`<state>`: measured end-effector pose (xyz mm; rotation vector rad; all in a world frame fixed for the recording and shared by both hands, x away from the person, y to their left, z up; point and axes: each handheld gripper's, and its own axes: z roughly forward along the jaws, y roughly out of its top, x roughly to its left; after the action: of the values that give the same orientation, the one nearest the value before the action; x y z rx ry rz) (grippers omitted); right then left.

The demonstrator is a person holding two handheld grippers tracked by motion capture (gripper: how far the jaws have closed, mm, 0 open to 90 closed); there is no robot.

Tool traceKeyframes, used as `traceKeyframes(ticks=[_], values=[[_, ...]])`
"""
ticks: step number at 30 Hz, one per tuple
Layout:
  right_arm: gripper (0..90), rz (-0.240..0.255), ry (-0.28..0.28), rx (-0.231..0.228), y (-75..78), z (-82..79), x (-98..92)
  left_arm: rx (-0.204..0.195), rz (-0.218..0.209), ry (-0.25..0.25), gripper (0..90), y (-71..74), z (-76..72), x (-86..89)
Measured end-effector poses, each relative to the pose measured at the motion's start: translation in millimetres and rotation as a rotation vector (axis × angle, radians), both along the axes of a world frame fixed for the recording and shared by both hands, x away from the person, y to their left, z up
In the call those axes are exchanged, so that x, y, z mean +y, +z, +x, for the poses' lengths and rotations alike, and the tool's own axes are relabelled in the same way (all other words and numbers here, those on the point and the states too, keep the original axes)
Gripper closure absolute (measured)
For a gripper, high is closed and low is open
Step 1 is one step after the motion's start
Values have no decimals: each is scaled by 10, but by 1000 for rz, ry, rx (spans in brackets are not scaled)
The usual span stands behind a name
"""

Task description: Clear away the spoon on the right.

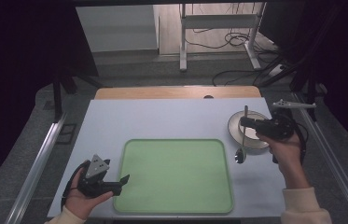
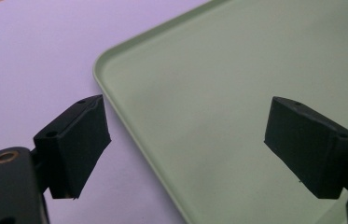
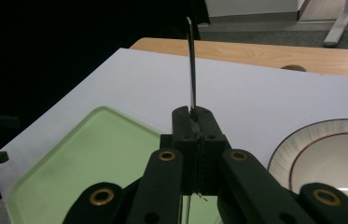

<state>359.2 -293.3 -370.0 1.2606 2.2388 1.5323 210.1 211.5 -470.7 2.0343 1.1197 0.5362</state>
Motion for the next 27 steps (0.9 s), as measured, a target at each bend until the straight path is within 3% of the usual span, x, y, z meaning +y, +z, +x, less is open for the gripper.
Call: traceKeyframes(ticks=[7,27], values=[[887,10,20,-3,-7,-71,84,1,1,0,136,-1,0,0],[886,20,60,61,-139,-258,295,-1,1,-1,136,8,-6,11]])
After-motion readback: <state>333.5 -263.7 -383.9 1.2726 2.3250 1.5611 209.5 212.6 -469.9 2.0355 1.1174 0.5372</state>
